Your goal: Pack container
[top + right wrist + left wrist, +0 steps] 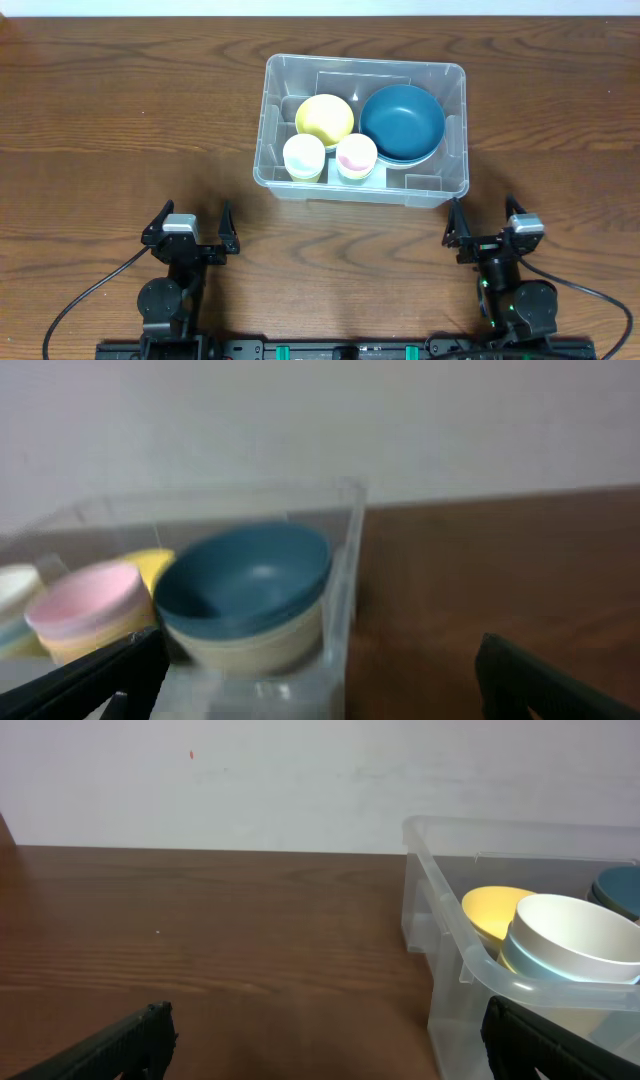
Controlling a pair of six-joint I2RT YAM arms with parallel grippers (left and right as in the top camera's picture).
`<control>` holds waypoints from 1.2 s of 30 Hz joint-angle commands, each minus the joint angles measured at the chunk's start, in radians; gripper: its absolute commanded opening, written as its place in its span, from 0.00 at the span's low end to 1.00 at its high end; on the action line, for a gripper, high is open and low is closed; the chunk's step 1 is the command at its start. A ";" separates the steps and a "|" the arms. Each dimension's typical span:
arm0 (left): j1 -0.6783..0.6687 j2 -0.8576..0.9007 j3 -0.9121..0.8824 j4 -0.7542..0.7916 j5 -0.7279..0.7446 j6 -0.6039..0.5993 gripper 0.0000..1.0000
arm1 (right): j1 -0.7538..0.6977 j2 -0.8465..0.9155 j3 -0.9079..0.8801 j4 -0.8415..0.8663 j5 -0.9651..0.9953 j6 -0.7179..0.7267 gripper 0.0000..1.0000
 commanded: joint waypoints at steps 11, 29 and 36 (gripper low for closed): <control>0.005 -0.005 -0.015 -0.037 0.014 0.017 0.98 | -0.008 -0.007 -0.003 -0.019 -0.014 -0.098 0.99; 0.005 -0.005 -0.015 -0.037 0.014 0.017 0.98 | -0.008 -0.007 -0.003 -0.019 -0.014 -0.131 0.99; 0.005 -0.005 -0.015 -0.037 0.014 0.017 0.98 | -0.008 -0.007 -0.003 -0.019 -0.014 -0.131 0.99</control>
